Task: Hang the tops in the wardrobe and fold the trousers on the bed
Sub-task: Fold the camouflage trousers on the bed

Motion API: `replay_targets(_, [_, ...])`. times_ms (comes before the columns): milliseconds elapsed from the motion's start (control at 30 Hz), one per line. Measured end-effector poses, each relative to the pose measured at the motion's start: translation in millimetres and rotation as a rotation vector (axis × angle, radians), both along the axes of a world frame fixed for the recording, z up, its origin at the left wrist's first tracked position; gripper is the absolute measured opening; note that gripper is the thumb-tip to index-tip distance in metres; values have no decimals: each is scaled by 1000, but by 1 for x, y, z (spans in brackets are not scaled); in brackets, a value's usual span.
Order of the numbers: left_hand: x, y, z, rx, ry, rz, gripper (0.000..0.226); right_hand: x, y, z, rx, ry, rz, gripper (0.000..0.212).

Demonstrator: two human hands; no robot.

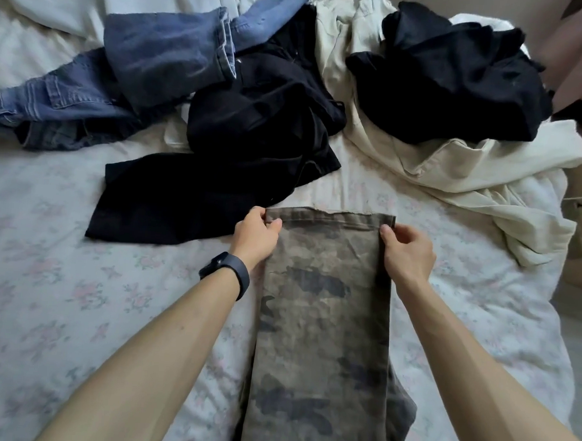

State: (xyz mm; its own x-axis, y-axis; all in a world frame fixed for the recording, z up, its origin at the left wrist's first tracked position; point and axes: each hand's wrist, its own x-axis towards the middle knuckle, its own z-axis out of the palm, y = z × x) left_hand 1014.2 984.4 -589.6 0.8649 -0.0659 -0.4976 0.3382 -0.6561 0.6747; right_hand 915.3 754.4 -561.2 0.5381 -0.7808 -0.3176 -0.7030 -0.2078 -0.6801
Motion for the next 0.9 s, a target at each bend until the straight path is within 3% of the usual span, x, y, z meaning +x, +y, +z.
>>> replay_targets(100, [-17,-1,7,163,-159,-72,52,-6,12,5,-87,-29,45,41])
replay_targets(200, [-84,-9,15,304,-540,-233,66,-40,49,8,-491,-142,308,49])
replay_targets(267, [-124,-14,11,290,-538,-464,70,-63,77,2,-615,-136,646,52])
replay_targets(333, [-141,-9,-4,348,-413,-730,72,-77,79,-16,-652,81,896,58])
replay_targets(367, [-136,-4,-14,381,-405,-799,68,-76,66,-24,-663,217,906,59])
replay_targets(433, [-118,7,-25,477,-427,-837,62,-69,36,-29,-566,462,752,61])
replay_targets(500, [-101,16,-27,557,-440,-810,63,-64,17,-16,-433,524,573,66])
replay_targets(633, [-152,54,-3,231,-412,-384,64,-125,52,19,-287,151,419,59])
replay_targets(700, [-212,87,9,36,-263,-143,53,-187,85,35,-152,44,288,39])
replay_targets(767, [-273,113,29,-119,-34,29,43,-251,118,45,0,68,147,25])
replay_targets(833, [-320,128,51,-226,170,129,39,-303,147,54,174,134,41,24])
replay_targets(900, [-347,134,61,-260,286,94,41,-338,165,55,331,172,-31,25])
